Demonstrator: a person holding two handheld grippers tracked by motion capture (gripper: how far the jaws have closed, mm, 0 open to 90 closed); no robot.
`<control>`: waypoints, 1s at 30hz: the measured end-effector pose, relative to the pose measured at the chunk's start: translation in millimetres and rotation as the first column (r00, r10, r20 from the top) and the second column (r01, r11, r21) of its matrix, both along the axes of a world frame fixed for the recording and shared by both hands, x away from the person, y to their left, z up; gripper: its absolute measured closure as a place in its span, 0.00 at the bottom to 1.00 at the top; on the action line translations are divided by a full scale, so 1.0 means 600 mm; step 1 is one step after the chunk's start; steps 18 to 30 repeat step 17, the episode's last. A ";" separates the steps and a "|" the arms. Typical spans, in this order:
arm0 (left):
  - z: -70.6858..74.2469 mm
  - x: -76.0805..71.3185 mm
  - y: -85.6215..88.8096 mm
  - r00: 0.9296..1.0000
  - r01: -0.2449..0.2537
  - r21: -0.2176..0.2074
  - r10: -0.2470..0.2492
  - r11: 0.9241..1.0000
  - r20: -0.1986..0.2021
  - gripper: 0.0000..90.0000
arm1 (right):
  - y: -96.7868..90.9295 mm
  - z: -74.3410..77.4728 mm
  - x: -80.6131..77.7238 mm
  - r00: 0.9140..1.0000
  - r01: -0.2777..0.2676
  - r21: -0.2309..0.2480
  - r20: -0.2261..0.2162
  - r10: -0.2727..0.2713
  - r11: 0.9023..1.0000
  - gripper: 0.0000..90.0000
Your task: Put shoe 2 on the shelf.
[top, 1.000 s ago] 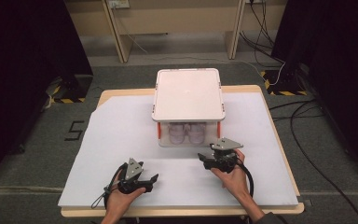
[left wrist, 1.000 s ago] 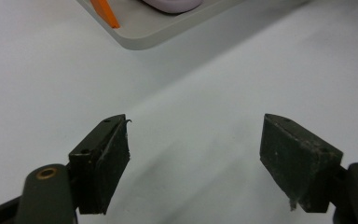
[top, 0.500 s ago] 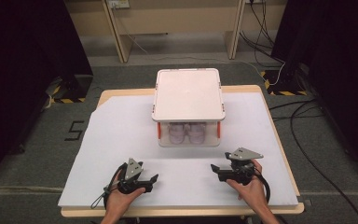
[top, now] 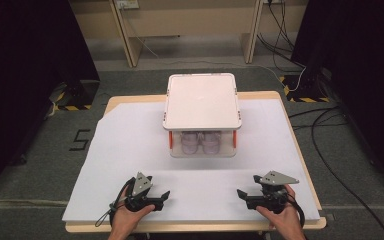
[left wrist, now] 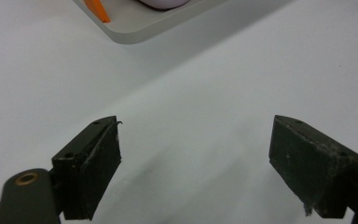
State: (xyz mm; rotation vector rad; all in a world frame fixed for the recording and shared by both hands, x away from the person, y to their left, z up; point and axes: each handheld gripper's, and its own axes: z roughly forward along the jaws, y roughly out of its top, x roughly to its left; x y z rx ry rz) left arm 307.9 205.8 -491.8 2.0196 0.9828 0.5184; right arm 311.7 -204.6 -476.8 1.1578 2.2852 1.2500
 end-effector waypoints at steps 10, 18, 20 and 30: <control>-0.001 -0.001 0.002 1.000 -0.004 0.005 0.004 1.000 -0.003 0.18 | -0.027 -0.006 -0.027 1.000 0.022 -0.006 -0.021 -0.022 1.000 0.19; -0.002 0.000 0.002 1.000 -0.005 0.008 0.006 1.000 -0.006 0.18 | -0.035 -0.010 -0.033 0.999 0.039 -0.022 -0.036 -0.040 0.999 0.19; -0.002 0.000 0.002 1.000 -0.005 0.008 0.006 1.000 -0.006 0.18 | -0.035 -0.010 -0.033 0.999 0.039 -0.022 -0.036 -0.040 0.999 0.19; -0.002 0.000 0.002 1.000 -0.005 0.008 0.006 1.000 -0.006 0.18 | -0.035 -0.010 -0.033 0.999 0.039 -0.022 -0.036 -0.040 0.999 0.19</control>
